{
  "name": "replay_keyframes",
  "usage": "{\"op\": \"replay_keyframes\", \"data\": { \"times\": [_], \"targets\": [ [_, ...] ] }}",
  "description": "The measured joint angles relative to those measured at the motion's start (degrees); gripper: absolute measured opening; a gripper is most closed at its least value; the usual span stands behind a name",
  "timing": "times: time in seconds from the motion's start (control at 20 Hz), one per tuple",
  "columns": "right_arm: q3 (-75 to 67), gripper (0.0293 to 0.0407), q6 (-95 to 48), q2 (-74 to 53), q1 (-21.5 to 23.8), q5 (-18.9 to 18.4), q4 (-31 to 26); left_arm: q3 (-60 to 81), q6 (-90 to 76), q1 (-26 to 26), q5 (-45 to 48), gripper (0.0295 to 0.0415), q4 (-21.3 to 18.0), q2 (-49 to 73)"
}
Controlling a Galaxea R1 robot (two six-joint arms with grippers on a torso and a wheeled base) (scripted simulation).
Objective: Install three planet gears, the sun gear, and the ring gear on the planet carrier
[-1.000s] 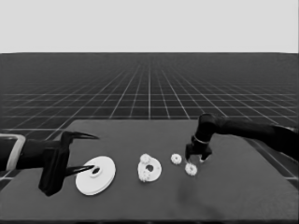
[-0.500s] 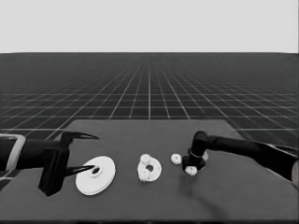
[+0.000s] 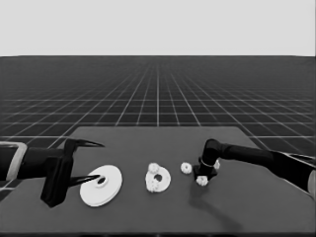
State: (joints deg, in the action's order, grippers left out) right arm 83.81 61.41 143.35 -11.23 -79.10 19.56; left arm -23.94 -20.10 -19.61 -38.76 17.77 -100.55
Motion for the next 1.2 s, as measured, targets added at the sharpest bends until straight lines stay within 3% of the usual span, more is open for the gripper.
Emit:
{"op": "replay_keyframes", "data": {
  "times": [0.1,0.15,0.25,0.4,0.6,0.7,0.8,1.1,1.2],
  "targets": [
    [0.0,0.0312,0.0,0.0,0.0,0.0,0.0,0.0,0.0,0.0,0.0,0.0385,0.0,0.0],
    [-4.5,0.0312,1.9,-1.8,3.7,-3.0,-3.4,0.0,0.0,0.0,0.0,0.0385,0.0,0.0],
    [-7.2,0.0312,3.0,-2.9,8.9,-5.3,-7.4,0.0,0.0,0.0,0.0,0.0385,0.0,0.0],
    [-7.8,0.0312,3.2,-3.1,11.1,-6.2,-9.3,0.0,0.0,0.0,0.0,0.0385,0.0,0.0],
    [-7.8,0.0312,3.2,-3.1,11.5,-6.4,-9.7,0.0,0.0,0.0,0.0,0.0385,0.0,0.0],
    [-3.1,0.0312,15.0,12.5,11.7,-8.5,-9.1,0.0,0.0,0.0,0.0,0.0385,0.0,0.0],
    [2.4,0.0312,16.1,20.1,11.7,-8.7,-9.2,0.0,0.0,0.0,0.0,0.0385,0.0,0.0],
    [6.3,0.0312,15.9,23.7,11.7,-8.6,-9.3,0.0,0.0,0.0,0.0,0.0385,0.0,0.0],
    [9.5,0.0312,13.9,24.7,5.9,-6.8,-3.7,0.0,0.0,0.0,0.0,0.0385,0.0,0.0]
  ]
}}
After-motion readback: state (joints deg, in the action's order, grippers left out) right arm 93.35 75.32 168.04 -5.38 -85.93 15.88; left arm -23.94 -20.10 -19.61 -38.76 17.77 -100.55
